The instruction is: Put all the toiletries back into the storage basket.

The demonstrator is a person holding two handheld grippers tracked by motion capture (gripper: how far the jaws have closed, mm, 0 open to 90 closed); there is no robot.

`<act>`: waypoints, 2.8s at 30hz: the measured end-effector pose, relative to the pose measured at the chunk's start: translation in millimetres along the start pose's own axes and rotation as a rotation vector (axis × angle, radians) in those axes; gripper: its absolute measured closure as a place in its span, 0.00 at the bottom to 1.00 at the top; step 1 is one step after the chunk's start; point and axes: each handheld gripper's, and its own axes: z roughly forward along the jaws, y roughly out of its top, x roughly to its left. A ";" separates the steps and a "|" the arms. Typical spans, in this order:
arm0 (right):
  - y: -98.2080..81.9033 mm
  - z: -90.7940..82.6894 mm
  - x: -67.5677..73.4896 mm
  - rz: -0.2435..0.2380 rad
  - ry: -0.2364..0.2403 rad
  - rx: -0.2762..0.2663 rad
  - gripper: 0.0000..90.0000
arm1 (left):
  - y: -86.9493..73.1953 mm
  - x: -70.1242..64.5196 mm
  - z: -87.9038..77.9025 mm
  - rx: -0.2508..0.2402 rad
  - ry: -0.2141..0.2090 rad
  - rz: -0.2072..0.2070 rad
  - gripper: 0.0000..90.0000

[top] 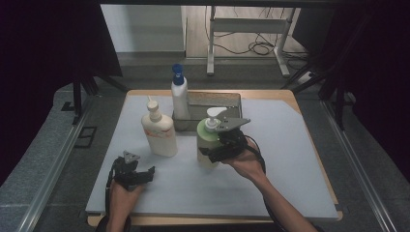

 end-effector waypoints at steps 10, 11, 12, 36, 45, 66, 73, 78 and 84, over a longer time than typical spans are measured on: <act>14.9 1.9 -12.0 0.016 -0.030 -0.011 0.14 | -0.1 0.0 0.2 -0.002 0.000 0.000 0.14; 16.5 2.3 -13.2 0.018 -0.030 -0.010 0.14 | -0.1 0.0 0.1 -0.002 0.000 0.000 0.14; 18.8 2.6 -14.7 0.017 -0.033 -0.009 0.14 | -0.1 0.0 0.2 -0.002 0.000 0.000 0.14; 45.6 6.2 -41.4 0.049 -0.121 -0.015 0.14 | -0.1 0.0 0.3 -0.003 0.000 0.000 0.14; 59.6 7.3 -47.8 0.045 -0.145 -0.022 0.14 | -0.1 0.1 0.2 -0.002 0.001 0.001 0.14; 88.2 16.9 -79.3 0.088 -0.235 -0.039 0.14 | -0.1 0.0 0.3 -0.003 0.000 -0.001 0.14; 93.7 25.7 -88.6 0.097 -0.264 -0.040 0.14 | -0.1 0.1 0.3 -0.003 0.000 0.000 0.14; 98.6 32.6 -93.3 0.102 -0.273 -0.040 0.14 | -0.1 0.1 0.3 -0.003 0.000 -0.001 0.14; 102.7 42.9 -98.6 0.108 -0.281 -0.039 0.14 | -0.1 0.1 0.3 -0.003 -0.001 -0.001 0.14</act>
